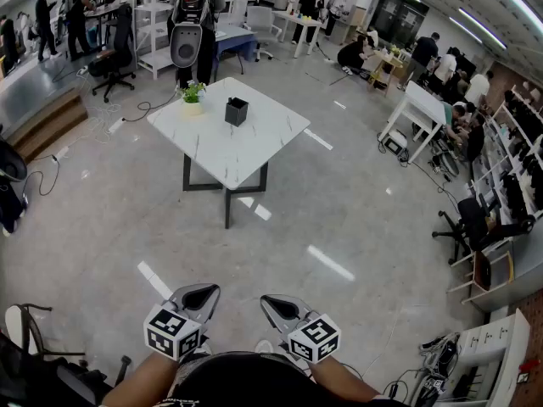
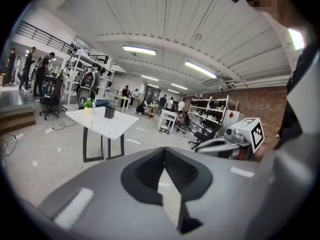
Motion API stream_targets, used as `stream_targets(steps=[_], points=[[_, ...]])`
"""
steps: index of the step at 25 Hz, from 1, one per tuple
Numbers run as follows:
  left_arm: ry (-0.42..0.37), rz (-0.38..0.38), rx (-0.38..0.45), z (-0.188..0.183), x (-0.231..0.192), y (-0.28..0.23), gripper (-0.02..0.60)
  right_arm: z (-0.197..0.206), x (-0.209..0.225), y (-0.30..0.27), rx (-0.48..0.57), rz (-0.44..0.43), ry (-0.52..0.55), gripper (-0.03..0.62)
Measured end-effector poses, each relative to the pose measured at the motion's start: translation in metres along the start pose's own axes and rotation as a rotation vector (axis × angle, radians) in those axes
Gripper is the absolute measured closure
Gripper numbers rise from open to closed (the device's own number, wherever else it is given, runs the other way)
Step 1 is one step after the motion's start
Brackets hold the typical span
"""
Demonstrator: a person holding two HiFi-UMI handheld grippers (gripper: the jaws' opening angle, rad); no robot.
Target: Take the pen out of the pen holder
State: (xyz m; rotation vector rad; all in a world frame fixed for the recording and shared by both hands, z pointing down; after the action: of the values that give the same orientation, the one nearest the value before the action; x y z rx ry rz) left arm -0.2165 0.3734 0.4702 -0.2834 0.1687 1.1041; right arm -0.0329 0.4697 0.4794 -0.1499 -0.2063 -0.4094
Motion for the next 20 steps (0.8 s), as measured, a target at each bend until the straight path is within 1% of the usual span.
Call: stream_targets(steps=[14,20], points=[[0.003,0.002,0.0,0.004,0.003,0.002,0.525,0.004,-0.001,0.002,-0.007,0.001,0.003,0.594],[0.003,0.001,-0.002,0.002,-0.003,0.004,0.525,-0.001,-0.01,-0.005,0.025,-0.025,0.008,0.594]])
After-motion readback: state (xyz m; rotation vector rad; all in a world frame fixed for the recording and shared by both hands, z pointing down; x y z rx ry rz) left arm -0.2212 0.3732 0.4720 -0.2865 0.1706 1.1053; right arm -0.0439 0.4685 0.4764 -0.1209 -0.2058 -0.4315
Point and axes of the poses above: the fingertips, and each gripper's own axes: y backward along the fingers, x to its right, z out of its underside, the point moved 7 cm from there along y, backward along the fingers, and after that the axes turned 13 degrees about x, right-handed, at the moved point
